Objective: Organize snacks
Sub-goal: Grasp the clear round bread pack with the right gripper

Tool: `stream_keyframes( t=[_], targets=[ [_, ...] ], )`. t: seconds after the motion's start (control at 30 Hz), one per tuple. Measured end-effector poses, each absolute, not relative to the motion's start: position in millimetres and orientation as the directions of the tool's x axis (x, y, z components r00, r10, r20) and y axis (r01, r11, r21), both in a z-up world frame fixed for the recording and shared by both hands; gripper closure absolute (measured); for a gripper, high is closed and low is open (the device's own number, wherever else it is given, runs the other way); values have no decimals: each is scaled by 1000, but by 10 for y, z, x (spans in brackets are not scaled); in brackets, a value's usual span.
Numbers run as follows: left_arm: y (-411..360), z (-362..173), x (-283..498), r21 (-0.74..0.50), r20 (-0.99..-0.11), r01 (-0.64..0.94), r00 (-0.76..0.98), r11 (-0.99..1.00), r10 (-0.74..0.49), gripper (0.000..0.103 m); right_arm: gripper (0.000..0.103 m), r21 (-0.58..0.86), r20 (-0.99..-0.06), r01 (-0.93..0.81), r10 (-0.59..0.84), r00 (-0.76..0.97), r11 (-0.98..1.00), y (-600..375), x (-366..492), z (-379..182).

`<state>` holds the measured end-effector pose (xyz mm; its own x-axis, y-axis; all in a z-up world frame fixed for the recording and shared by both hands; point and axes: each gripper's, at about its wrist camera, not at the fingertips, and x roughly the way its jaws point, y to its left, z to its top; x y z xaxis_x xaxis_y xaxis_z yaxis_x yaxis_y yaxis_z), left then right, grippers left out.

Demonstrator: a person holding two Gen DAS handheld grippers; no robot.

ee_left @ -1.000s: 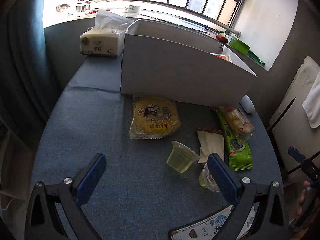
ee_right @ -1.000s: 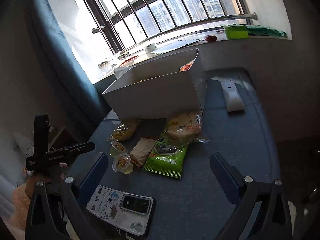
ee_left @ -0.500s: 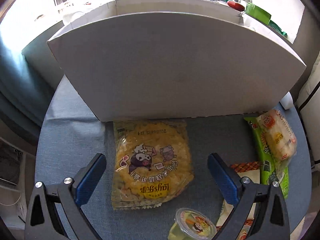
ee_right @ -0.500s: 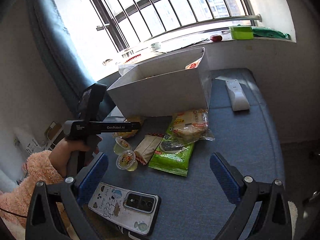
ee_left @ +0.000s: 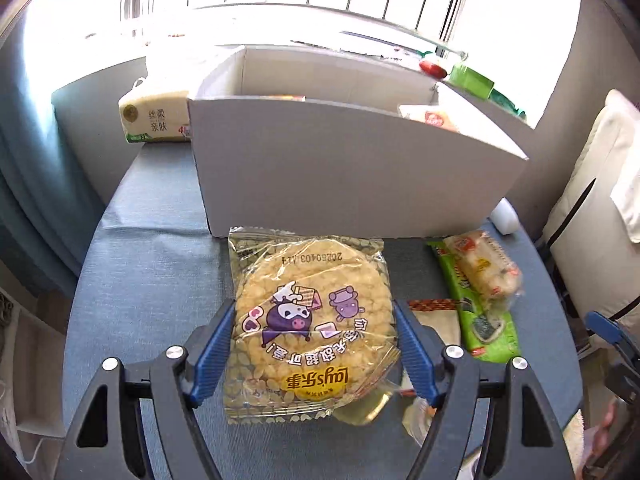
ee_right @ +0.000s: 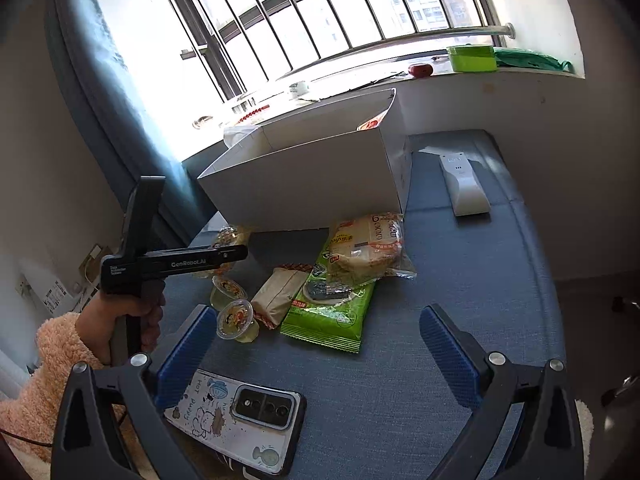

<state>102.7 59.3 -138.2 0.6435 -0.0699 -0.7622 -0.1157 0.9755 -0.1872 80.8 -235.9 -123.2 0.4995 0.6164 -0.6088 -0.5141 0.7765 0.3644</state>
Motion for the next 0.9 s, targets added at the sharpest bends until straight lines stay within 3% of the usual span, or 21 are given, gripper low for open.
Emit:
stream_keyframes(
  t=[0.27,0.63,0.77,0.83,0.9],
  targets=[
    [470,-989,274,-238,-660,-66,743,969,-111,24,0,234,-666,-516,523,532,824,-2042,1196,-1328],
    [411,-1005,0,-244,-655,-68,747,967,-113,24,0,41,-771,-503,348,534,863,-1482,1770,-1682],
    [427,-1032,-22,-245,-656,-75,747,967,-108,24,1,66,-805,-490,337,488,869,-1479,1869,-1836],
    [428,-1042,-30,-243,-656,-77,747,967,-106,24,28,126,-795,-476,376,476,870,-1558,1863,-1810],
    [433,-1056,-27,-247,-657,-77,746,966,-108,24,27,85,-785,-446,336,521,891,-1615,1807,-1752]
  ],
)
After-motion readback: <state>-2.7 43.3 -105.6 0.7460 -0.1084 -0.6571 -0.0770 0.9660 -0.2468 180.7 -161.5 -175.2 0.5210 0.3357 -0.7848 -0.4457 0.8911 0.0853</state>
